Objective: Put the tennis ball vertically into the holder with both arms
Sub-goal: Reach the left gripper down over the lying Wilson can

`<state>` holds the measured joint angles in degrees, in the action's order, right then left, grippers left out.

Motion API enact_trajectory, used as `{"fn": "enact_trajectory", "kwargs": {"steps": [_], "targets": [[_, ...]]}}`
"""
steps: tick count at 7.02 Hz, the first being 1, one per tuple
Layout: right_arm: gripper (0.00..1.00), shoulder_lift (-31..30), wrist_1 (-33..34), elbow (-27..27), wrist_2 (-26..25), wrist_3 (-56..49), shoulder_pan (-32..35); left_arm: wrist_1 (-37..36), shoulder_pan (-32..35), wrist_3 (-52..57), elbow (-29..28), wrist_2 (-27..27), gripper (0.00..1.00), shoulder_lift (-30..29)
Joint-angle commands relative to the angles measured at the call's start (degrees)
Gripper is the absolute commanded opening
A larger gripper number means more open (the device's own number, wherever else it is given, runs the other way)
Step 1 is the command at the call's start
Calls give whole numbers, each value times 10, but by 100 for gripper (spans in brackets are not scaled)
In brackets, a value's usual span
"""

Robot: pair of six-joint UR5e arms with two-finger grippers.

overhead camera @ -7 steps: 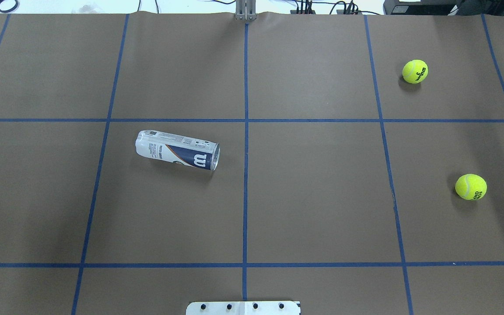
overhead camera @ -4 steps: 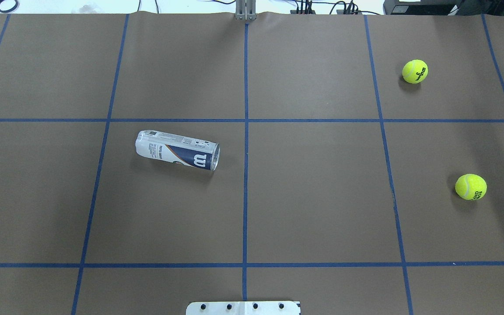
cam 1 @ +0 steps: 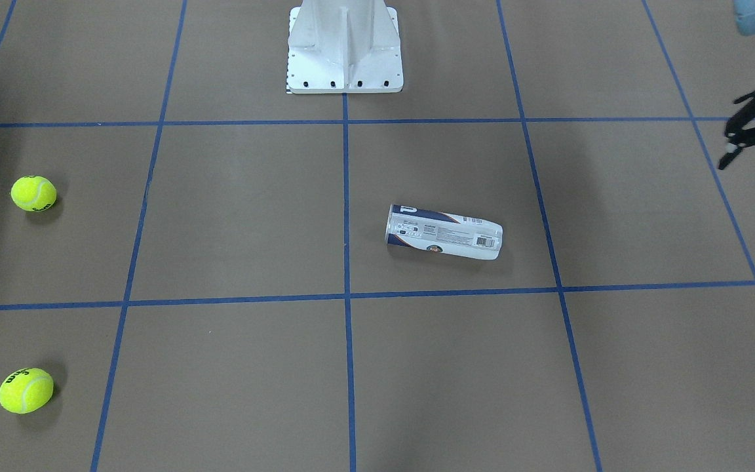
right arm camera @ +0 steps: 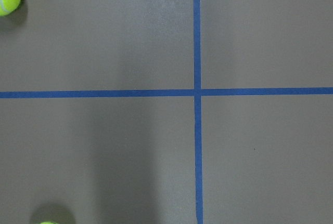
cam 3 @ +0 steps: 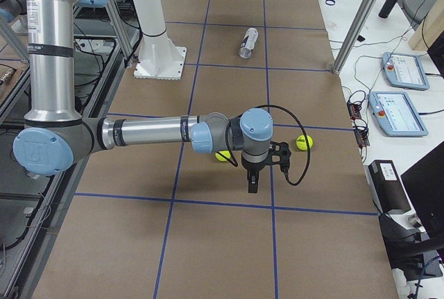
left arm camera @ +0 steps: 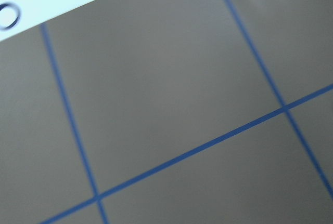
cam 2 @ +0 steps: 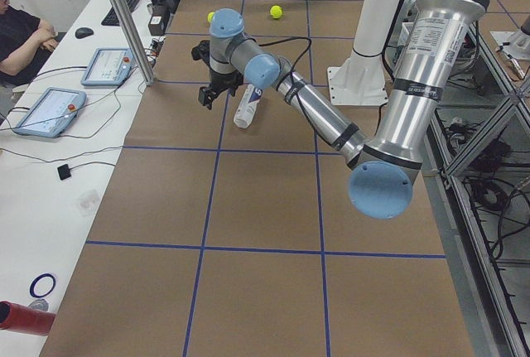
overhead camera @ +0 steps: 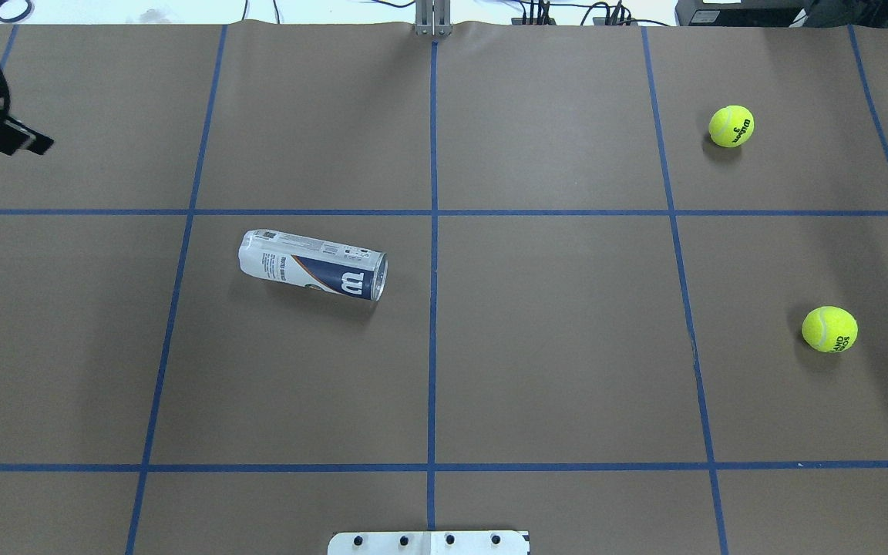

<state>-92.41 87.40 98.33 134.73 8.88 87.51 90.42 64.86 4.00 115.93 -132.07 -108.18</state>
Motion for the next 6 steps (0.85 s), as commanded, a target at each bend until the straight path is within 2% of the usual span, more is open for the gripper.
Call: {"fn": "enact_trajectory", "kwargs": {"steps": [1,3,6], "targets": [[99,4,-1,-1,-2,0,-6,5,-146,24,-19,30,98,-98],[99,8,-2,-2,0,1,-14,1,-218,129,-64,138,99,-161],[99,9,-2,-2,-2,1,-17,2,-271,137,-210,186,99,-264]]}}
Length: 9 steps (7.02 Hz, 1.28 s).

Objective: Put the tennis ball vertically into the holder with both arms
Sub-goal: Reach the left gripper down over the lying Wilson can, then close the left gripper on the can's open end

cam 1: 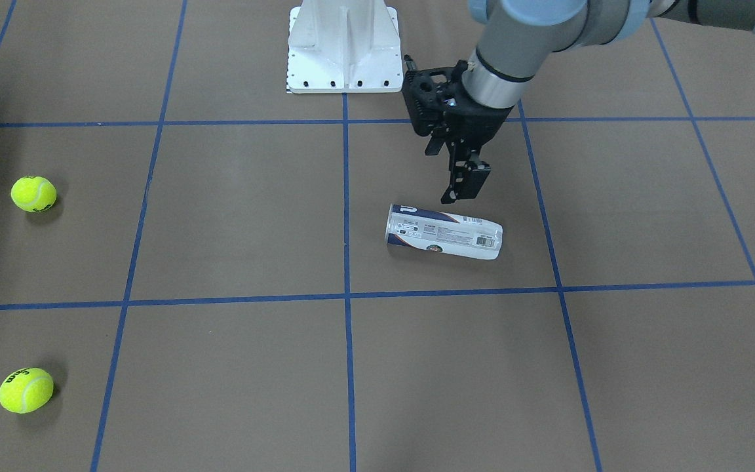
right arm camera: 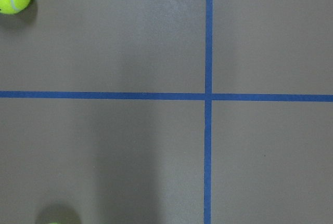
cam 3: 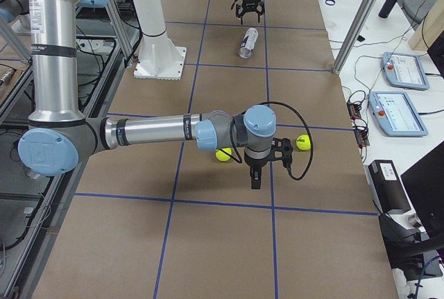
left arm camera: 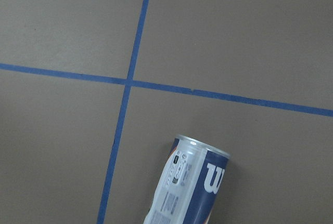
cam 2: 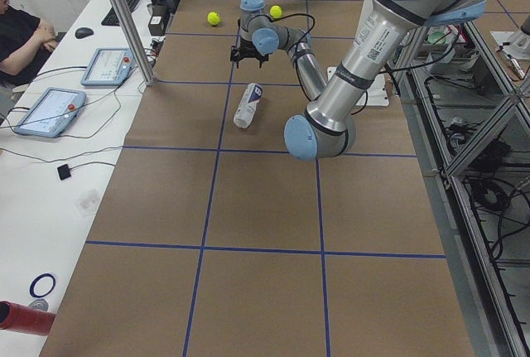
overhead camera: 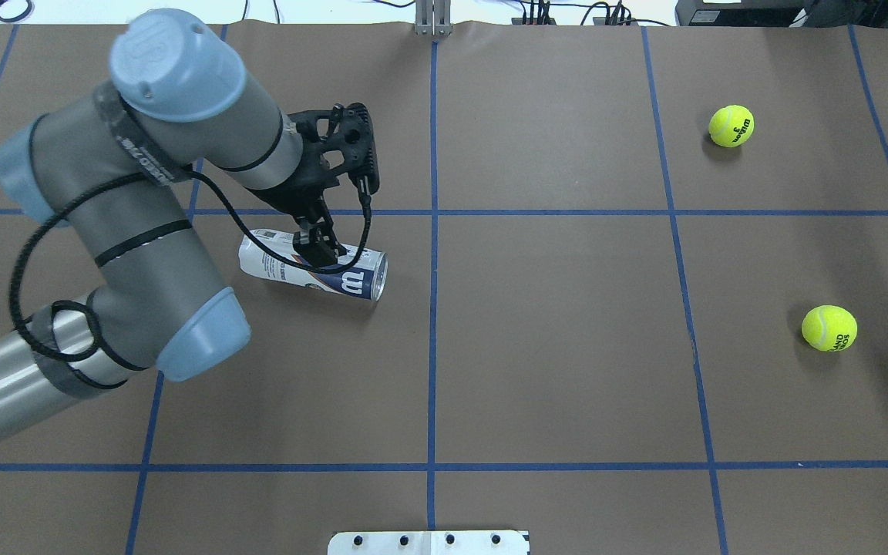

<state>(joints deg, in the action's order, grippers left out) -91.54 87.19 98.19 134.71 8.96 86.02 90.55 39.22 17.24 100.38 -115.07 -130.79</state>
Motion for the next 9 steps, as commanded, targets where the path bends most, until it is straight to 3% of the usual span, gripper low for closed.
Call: {"fn": "enact_trajectory", "kwargs": {"steps": [1,3,9], "targets": [[99,0,0,-1,-1,0,-2,-1,-23,56,-89,40,99,-69],[99,0,2,-2,-1,0,-2,-1,-56,79,-115,102,99,-74],[99,0,3,-1,1,1,-2,-3,-84,79,-133,131,99,-66]]}}
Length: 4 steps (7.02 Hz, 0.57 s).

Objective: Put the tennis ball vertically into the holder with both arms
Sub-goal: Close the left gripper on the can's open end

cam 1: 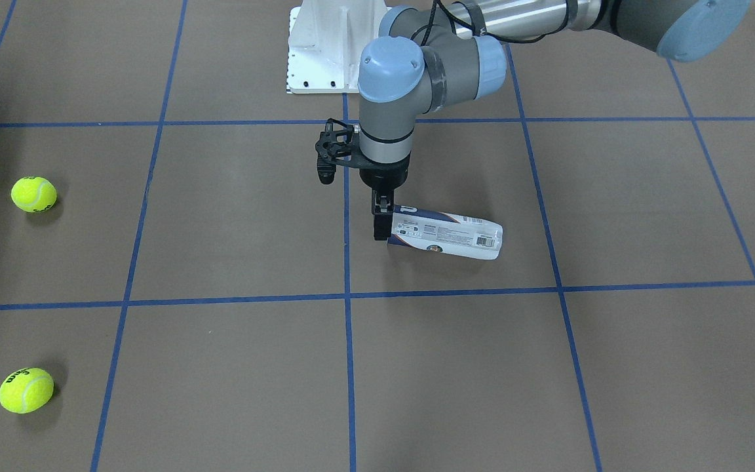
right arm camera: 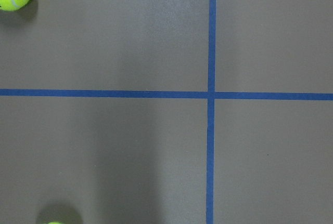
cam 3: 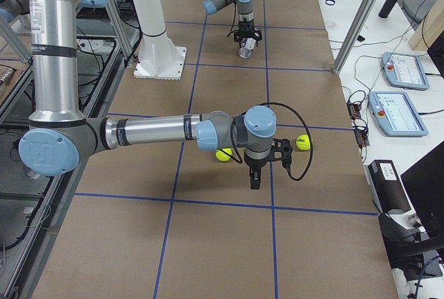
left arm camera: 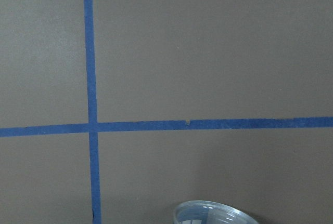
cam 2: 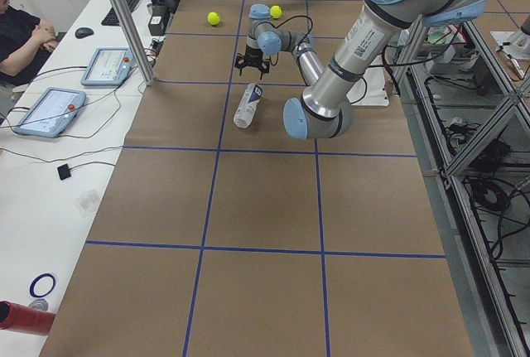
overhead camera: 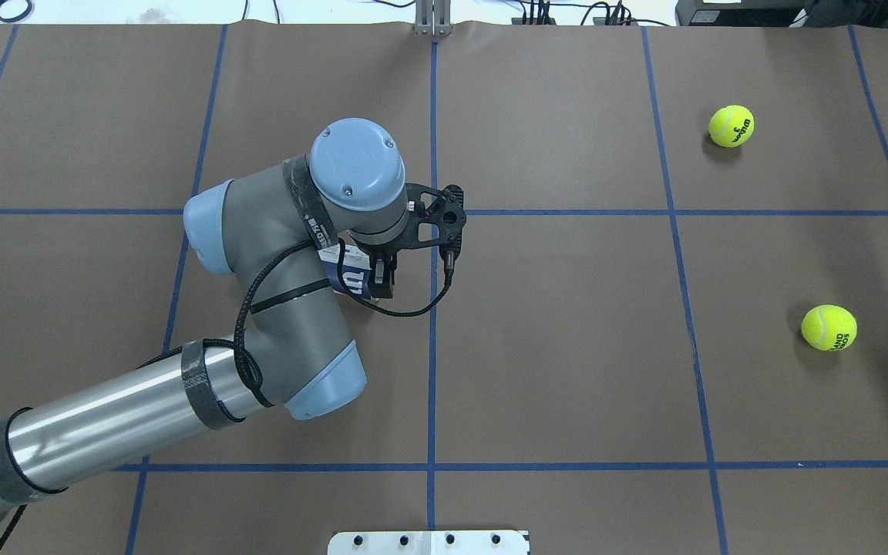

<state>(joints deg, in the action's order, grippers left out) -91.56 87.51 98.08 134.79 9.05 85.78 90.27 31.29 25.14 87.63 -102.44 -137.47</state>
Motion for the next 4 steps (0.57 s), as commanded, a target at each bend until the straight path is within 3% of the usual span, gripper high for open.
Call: {"fn": "enact_trajectory", "kwargs": {"steps": [1,4], "targets": [[99,0,0,0,0,0,0,1,-6,0,-12,5,99,0],[99,-1,0,-1,0,0,0,1,-11,2,-13,20,99,9]]}}
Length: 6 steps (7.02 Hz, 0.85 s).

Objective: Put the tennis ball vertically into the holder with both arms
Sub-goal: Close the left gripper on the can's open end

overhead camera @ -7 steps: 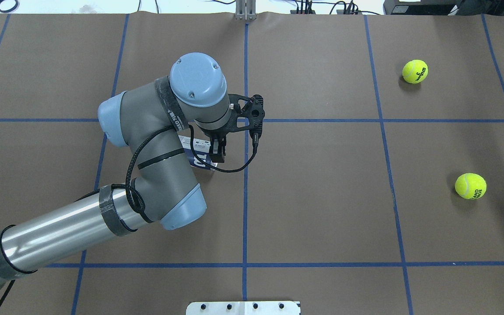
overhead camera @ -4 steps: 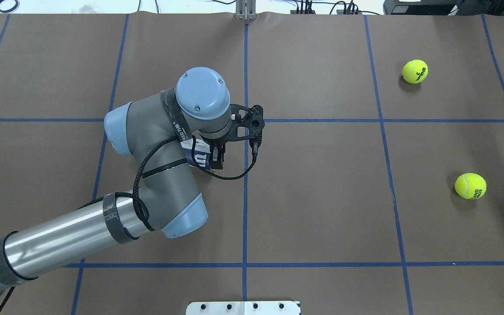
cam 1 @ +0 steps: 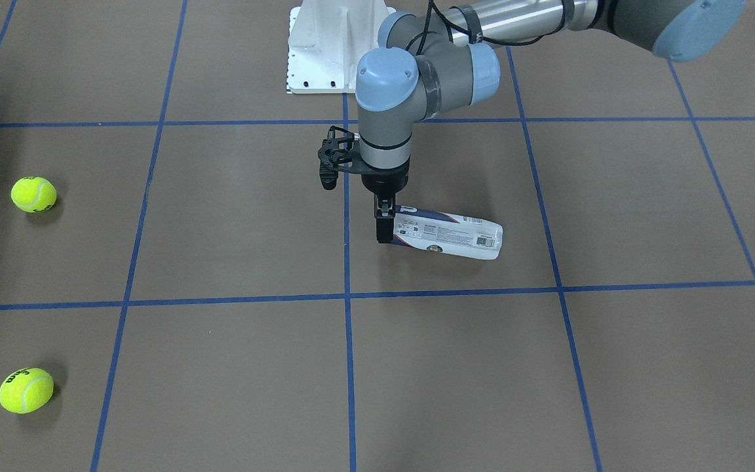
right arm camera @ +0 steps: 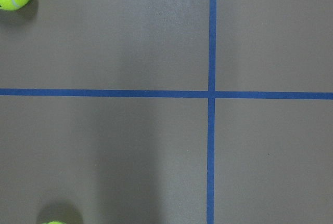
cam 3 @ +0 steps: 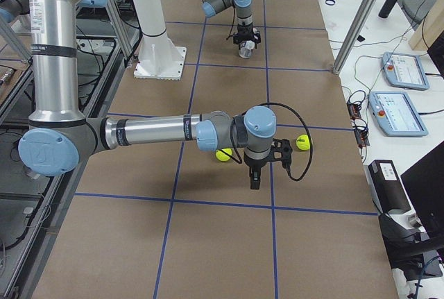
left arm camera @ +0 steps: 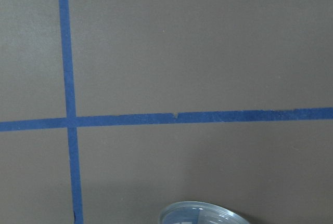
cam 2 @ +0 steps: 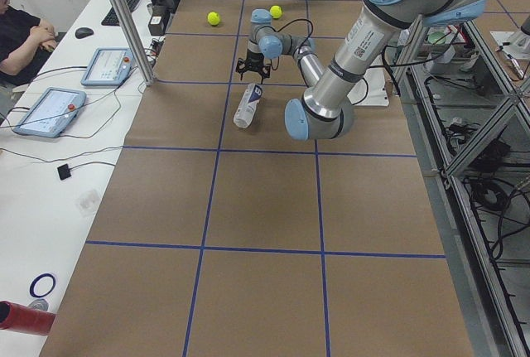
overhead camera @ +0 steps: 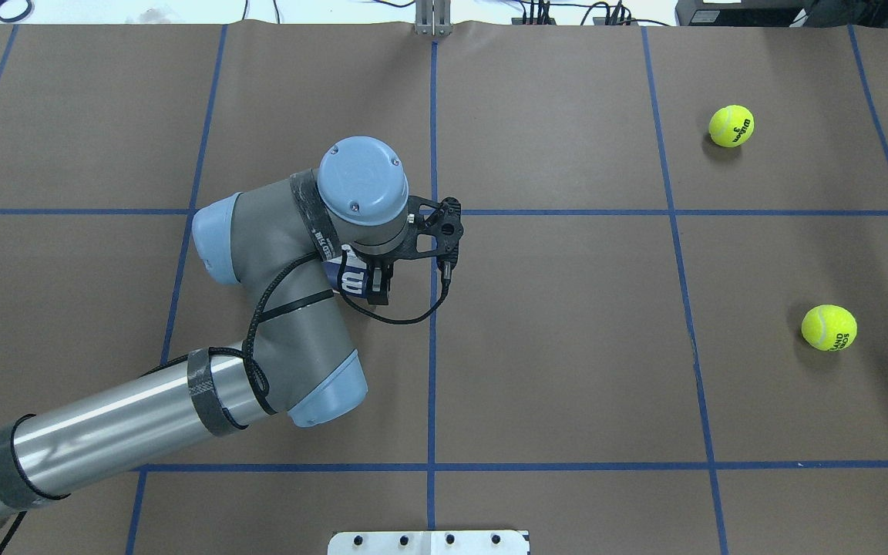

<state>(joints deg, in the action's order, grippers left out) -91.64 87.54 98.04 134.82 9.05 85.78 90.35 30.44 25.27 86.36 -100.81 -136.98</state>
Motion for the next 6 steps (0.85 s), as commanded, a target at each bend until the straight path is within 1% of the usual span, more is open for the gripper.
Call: {"fn": "enact_trajectory", "kwargs": {"steps": [1,4,6], "targets": [[99,-1,0,0,0,0,0,0,-3,0,-7,3,99,4],[99,-1,0,0,-1,0,0,2,-16,0,-15,18,99,4],[99,-1,0,0,-1,0,0,2,-19,-1,-18,18,99,4]]}}
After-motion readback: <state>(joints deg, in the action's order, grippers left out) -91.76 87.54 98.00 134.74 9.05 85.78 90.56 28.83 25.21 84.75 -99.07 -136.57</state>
